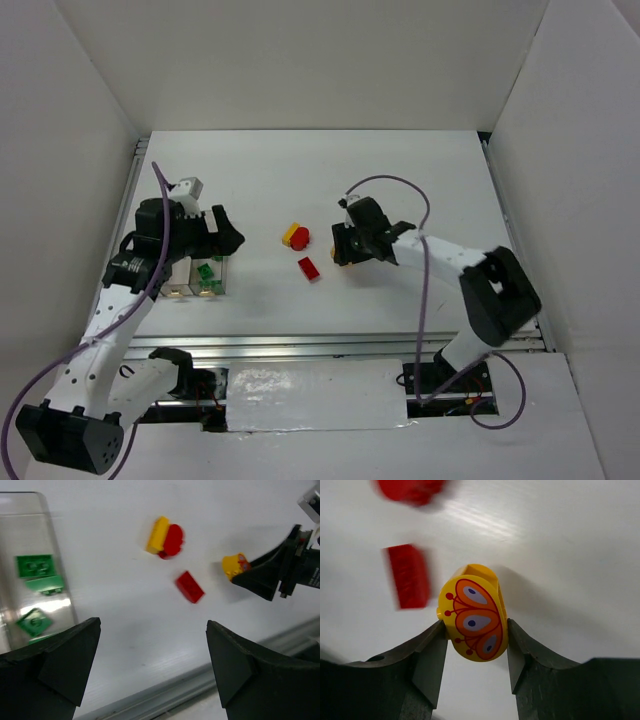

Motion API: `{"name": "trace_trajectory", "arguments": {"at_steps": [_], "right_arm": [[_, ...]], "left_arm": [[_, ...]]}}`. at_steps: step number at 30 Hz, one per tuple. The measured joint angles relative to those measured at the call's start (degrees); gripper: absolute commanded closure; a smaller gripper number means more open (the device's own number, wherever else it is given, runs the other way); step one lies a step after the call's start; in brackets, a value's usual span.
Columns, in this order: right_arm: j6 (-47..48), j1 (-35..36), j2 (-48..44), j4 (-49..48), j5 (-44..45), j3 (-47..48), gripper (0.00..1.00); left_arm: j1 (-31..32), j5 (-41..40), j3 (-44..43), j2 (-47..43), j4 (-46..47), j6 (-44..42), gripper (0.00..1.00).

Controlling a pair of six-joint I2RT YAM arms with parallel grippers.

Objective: Sort the legos into containers by color

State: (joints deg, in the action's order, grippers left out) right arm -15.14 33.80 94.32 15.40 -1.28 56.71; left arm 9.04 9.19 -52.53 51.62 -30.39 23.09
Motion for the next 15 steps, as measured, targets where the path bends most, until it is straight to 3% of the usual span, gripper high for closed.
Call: {"name": "trace_trajectory", "arguments": {"at_steps": [7,15], "right_arm": [[-5.27,0.46,-28.06,-14.16,-17.03,-14.08,1.0],[-7.96,10.27,-32.06,-22.12,-20.35,-15.78,1.0]], "left_arm": [[0.7,22.14,7.65,-0.07,14.16,12.07,0.0],[5.92,25.99,9.77,-3.87,23.85,28.61,0.01]]}}
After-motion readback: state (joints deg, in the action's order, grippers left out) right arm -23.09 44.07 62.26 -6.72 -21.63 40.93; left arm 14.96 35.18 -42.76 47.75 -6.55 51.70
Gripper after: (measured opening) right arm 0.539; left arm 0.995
